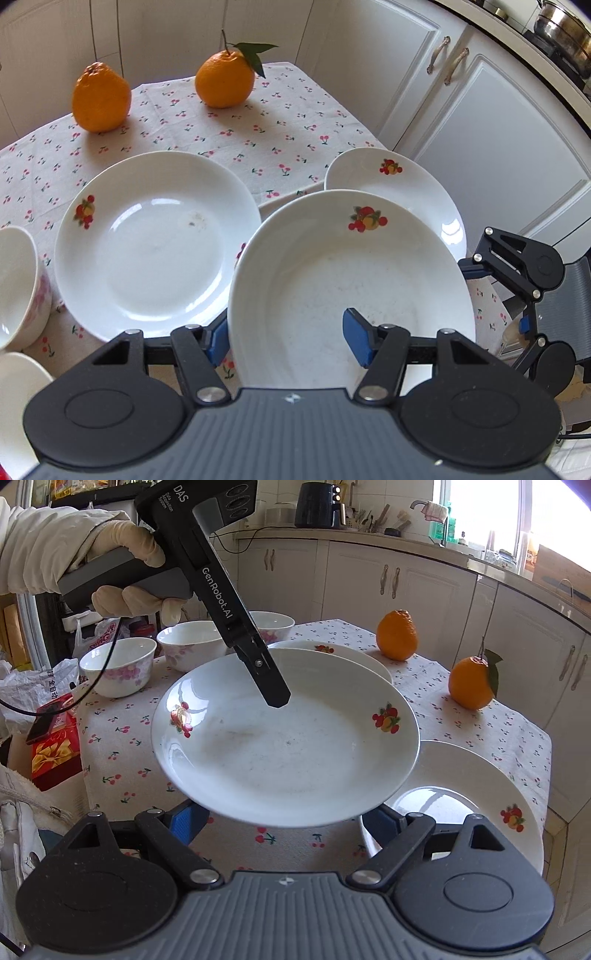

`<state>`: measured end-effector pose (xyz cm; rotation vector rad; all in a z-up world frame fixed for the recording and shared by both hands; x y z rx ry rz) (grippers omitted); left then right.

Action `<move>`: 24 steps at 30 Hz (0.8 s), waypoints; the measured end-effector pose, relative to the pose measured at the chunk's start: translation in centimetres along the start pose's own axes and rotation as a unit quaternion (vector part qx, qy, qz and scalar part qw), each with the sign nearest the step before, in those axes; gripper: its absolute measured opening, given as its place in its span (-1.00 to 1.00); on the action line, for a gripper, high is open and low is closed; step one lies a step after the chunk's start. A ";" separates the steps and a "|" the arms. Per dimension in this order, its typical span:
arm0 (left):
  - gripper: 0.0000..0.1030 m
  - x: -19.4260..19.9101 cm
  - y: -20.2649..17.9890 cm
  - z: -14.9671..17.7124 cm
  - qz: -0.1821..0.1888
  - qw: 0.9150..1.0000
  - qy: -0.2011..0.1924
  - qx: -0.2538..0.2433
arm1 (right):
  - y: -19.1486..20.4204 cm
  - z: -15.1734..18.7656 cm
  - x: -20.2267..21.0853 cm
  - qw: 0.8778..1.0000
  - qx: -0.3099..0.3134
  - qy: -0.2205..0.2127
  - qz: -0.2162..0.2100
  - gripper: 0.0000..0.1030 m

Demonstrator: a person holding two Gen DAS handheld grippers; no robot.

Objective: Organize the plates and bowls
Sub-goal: 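Lift the fruit-decal plate with the left gripper toward the stained plate, then lower the held plate onto the stained plate and open the left gripper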

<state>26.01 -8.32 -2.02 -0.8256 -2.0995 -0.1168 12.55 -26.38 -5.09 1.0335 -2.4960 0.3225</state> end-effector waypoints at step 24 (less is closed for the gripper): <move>0.19 -9.0 -6.3 -5.9 0.053 0.996 0.023 -0.068 | -6.7 3.2 5.0 0.995 -0.040 0.008 0.087 0.80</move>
Point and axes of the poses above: each gripper's, at about its wrist camera, not at the fingertips, and x roughly against the way its jaws point, y to its left, z to its underside, the point moved 1 cm from there along -x, roughly the way its jaws point, and after that the axes turned 13 degrees about -y, right-handed, at the moved point
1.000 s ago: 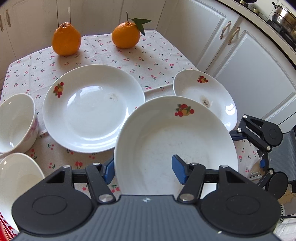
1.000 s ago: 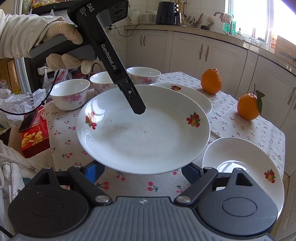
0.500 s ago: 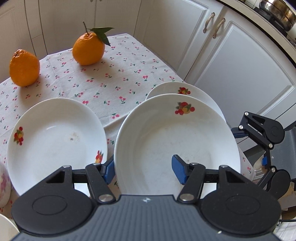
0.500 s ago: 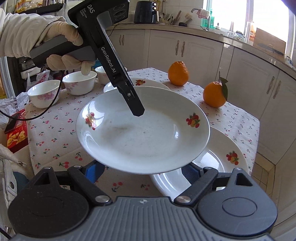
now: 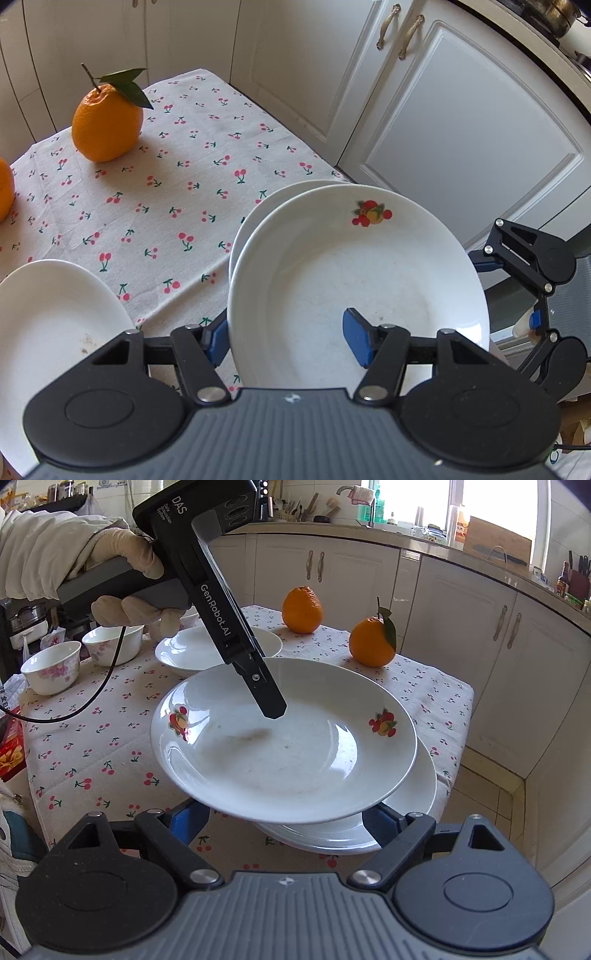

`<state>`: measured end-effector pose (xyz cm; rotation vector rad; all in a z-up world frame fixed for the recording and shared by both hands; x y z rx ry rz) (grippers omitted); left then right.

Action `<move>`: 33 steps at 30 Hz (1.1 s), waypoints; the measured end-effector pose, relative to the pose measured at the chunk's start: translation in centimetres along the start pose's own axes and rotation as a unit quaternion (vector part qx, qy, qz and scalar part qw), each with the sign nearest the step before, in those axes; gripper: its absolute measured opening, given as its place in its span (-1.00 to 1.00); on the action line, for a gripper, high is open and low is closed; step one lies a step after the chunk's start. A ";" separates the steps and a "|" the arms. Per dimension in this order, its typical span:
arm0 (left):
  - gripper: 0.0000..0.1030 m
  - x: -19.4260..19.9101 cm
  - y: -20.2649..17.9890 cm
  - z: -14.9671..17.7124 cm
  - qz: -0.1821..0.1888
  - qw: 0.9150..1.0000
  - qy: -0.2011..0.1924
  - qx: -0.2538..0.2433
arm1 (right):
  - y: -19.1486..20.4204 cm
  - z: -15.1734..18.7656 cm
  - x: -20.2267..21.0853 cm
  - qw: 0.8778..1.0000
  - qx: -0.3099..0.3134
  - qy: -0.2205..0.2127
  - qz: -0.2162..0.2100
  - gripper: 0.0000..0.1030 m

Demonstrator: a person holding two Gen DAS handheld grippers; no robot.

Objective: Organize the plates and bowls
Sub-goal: 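Lower the held plate onto the stained plate and open the left gripper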

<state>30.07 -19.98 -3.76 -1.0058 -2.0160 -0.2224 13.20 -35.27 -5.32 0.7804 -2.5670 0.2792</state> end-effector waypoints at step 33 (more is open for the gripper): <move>0.34 -4.0 -1.5 -0.7 0.011 0.999 0.032 -0.024 | -1.7 1.1 1.3 0.999 -0.023 0.014 0.031 0.80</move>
Point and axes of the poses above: each gripper's, at about its wrist camera, not at the fingertips, and x roughly against the way its jaws point, y to its left, z to its underside, the point moved 1 cm from there along -x, roughly the way its jaws point, and after that the axes turned 13 degrees about -y, right-handed, at the moved point
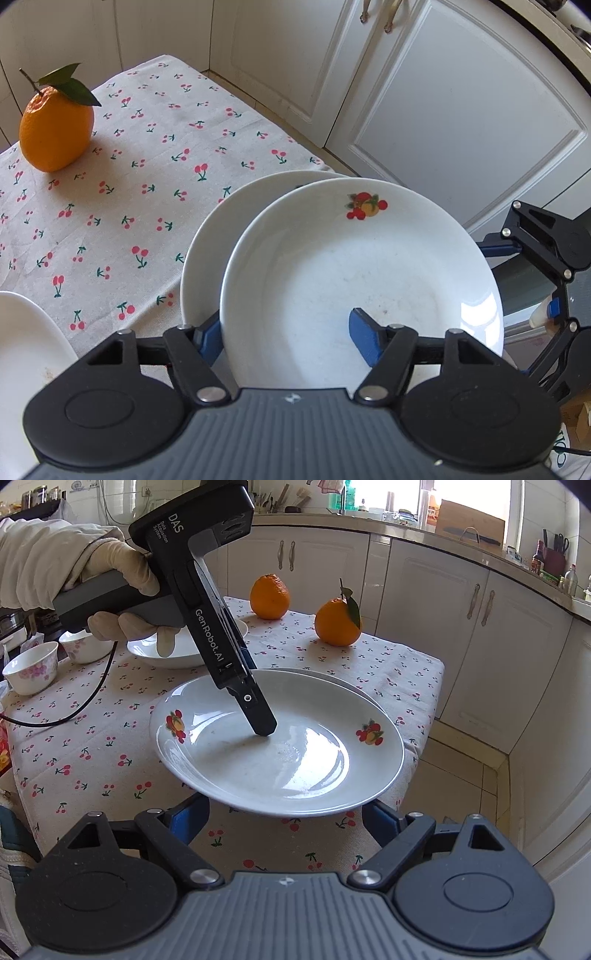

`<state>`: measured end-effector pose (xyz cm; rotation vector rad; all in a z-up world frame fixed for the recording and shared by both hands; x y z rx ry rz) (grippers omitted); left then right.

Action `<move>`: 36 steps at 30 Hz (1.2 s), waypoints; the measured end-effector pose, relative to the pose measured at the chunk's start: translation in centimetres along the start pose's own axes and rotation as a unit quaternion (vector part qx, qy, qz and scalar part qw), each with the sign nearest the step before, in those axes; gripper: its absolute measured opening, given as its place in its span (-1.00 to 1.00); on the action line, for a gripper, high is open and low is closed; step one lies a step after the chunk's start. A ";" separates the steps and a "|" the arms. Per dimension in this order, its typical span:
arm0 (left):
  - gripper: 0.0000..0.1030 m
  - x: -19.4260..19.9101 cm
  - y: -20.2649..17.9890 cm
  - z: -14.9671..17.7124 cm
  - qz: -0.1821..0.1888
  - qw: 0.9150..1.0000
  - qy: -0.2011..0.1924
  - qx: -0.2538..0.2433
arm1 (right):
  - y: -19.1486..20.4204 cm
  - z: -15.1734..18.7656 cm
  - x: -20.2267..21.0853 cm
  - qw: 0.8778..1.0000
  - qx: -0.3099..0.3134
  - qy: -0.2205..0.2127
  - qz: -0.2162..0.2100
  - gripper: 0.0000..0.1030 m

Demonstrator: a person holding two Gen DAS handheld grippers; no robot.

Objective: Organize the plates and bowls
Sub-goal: 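Lower the held plate onto the stained plate and open the left gripper, then withdraw the left gripper from the stacked plates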

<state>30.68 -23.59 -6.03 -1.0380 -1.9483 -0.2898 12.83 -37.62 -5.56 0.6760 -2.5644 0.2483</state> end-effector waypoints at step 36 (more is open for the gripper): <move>0.57 3.8 1.2 1.2 -0.012 0.999 -0.016 0.040 | 0.7 -1.1 0.2 0.999 0.001 -0.036 -0.008 1.00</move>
Point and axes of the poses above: each gripper's, at about its wrist camera, not at the fingertips, and x roughly against the way its jaws point, y to its left, z to its underside, the point moved 1 cm from there along -x, roughly the way its jaws point, and after that the axes turned 13 degrees about -y, right-handed, at the moved point
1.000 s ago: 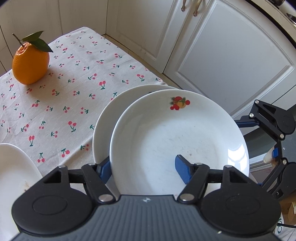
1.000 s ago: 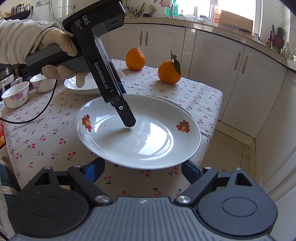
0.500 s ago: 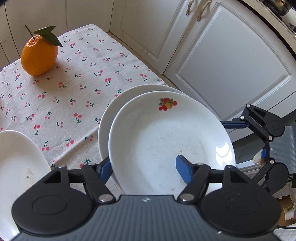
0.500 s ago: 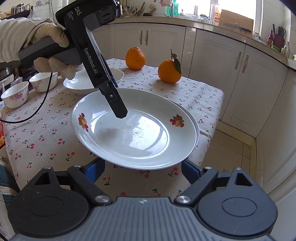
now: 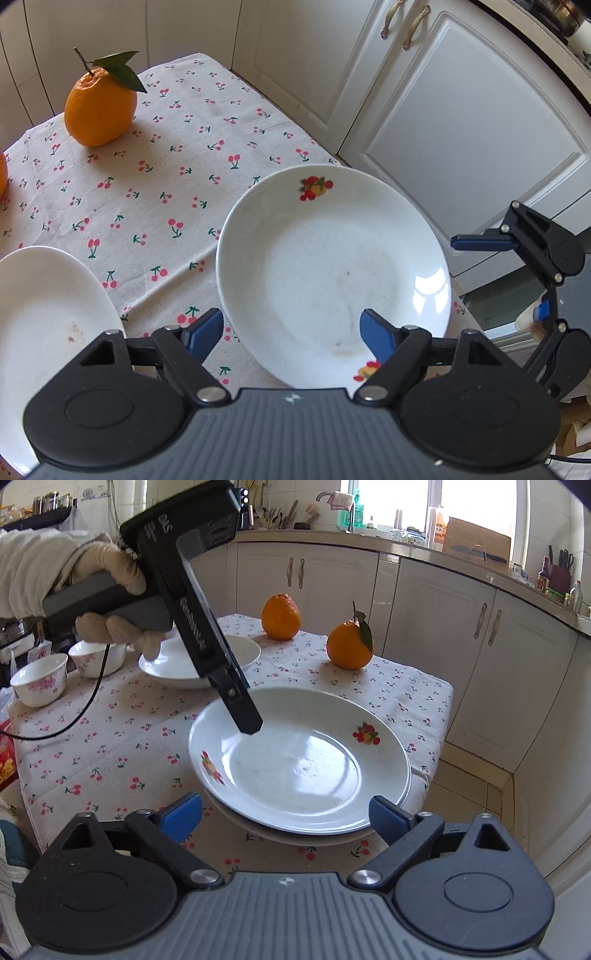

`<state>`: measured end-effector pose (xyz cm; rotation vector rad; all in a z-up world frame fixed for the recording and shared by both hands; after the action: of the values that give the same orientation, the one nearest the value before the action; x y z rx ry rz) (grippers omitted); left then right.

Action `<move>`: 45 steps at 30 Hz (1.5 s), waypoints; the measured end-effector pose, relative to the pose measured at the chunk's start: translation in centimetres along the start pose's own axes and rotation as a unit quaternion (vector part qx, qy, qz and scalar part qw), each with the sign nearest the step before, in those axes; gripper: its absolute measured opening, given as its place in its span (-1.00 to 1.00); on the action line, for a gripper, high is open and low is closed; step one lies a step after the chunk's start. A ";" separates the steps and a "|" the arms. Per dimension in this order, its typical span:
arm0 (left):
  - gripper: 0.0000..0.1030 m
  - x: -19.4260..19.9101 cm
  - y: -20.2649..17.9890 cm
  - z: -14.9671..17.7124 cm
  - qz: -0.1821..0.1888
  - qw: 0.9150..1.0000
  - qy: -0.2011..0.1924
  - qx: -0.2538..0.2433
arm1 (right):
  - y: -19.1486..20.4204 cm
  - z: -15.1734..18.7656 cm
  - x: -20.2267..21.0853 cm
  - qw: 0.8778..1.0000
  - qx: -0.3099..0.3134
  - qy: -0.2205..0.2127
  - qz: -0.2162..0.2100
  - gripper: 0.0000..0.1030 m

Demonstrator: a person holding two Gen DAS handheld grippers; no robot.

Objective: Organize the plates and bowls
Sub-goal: 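Withdraw the left gripper from the stacked plates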

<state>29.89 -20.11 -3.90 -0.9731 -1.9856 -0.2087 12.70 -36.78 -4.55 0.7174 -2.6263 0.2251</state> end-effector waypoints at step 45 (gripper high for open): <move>0.93 4.9 4.8 14.7 -0.321 0.905 -0.234 0.153 | 7.3 -7.7 -6.1 0.998 0.049 0.039 -0.023 1.00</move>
<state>22.31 -7.04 -9.79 -0.1377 -2.6369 -0.0129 16.38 -25.82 -0.57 0.7838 -2.5358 0.3628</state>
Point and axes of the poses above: each gripper's, at about its wrist camera, not at the fingertips, and x roughly against the way its jaws point, y to its left, z to its underside, the point moved 1 cm from there along -x, roughly the way its jaws point, and after that the axes turned 13 degrees about -y, right-handed, at the moved point
